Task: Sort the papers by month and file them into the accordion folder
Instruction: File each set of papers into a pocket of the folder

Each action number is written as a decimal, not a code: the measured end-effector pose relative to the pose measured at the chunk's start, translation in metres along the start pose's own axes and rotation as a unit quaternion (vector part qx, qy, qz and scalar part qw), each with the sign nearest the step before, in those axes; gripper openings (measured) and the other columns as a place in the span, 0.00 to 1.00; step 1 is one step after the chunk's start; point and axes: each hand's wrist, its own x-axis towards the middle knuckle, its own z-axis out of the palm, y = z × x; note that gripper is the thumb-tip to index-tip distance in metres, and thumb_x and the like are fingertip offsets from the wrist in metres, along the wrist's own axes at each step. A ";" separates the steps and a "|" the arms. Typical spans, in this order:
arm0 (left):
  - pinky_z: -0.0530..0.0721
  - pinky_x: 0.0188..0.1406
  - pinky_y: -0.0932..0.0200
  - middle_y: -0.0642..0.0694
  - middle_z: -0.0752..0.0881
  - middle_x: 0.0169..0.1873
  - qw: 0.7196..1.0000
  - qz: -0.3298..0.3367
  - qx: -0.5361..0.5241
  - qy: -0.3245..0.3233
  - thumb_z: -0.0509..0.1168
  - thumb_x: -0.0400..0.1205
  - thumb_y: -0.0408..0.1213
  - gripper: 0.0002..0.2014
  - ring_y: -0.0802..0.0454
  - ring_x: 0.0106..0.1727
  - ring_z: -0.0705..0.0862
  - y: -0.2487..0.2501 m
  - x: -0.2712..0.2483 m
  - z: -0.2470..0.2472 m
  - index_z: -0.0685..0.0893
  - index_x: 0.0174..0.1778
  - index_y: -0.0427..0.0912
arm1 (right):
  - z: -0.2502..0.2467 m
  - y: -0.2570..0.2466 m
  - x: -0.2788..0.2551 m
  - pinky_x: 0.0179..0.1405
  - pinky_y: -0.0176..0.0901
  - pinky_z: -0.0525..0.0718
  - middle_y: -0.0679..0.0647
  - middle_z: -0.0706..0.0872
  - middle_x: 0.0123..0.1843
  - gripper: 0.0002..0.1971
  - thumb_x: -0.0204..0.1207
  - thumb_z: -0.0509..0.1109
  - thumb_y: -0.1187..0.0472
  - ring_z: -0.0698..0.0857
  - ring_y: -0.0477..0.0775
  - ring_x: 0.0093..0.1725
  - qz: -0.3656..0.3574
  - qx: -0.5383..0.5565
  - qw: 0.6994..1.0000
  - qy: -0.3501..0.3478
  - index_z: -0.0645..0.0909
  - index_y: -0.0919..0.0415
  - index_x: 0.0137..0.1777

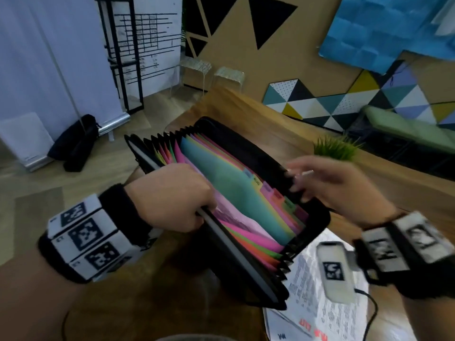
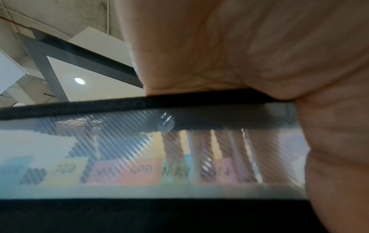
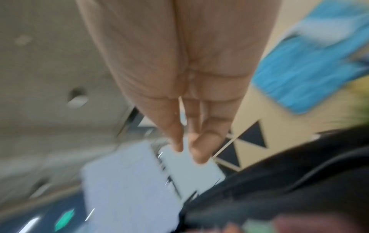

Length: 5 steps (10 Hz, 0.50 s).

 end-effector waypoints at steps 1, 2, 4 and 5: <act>0.83 0.51 0.53 0.58 0.87 0.42 0.999 -0.006 -0.020 0.036 0.48 0.69 0.56 0.23 0.58 0.46 0.85 0.001 -0.002 0.001 0.86 0.49 0.57 | -0.037 0.056 -0.045 0.31 0.31 0.85 0.54 0.89 0.43 0.23 0.55 0.80 0.41 0.85 0.48 0.36 0.159 0.067 0.968 0.184 0.88 0.54 0.47; 0.86 0.42 0.56 0.62 0.88 0.35 0.998 -0.001 -0.029 0.061 0.53 0.66 0.54 0.19 0.60 0.39 0.86 0.003 -0.002 -0.002 0.88 0.42 0.61 | -0.027 0.133 -0.087 0.47 0.41 0.85 0.64 0.84 0.59 0.41 0.58 0.79 0.40 0.84 0.56 0.51 0.464 -0.131 0.873 0.067 0.77 0.68 0.64; 0.87 0.40 0.58 0.68 0.88 0.37 0.996 0.043 -0.063 0.052 0.71 0.64 0.49 0.12 0.66 0.37 0.86 0.005 0.001 -0.006 0.89 0.43 0.65 | 0.014 0.299 -0.179 0.37 0.47 0.88 0.60 0.85 0.40 0.62 0.14 0.76 0.26 0.87 0.58 0.38 0.638 -0.180 0.746 -0.068 0.76 0.68 0.49; 0.84 0.44 0.60 0.71 0.87 0.36 0.996 0.050 -0.056 0.050 0.80 0.61 0.47 0.13 0.68 0.37 0.85 0.008 0.001 -0.005 0.90 0.38 0.66 | 0.020 0.298 -0.185 0.42 0.55 0.88 0.65 0.83 0.49 0.66 0.16 0.84 0.36 0.86 0.63 0.44 0.635 -0.133 0.760 0.027 0.71 0.68 0.59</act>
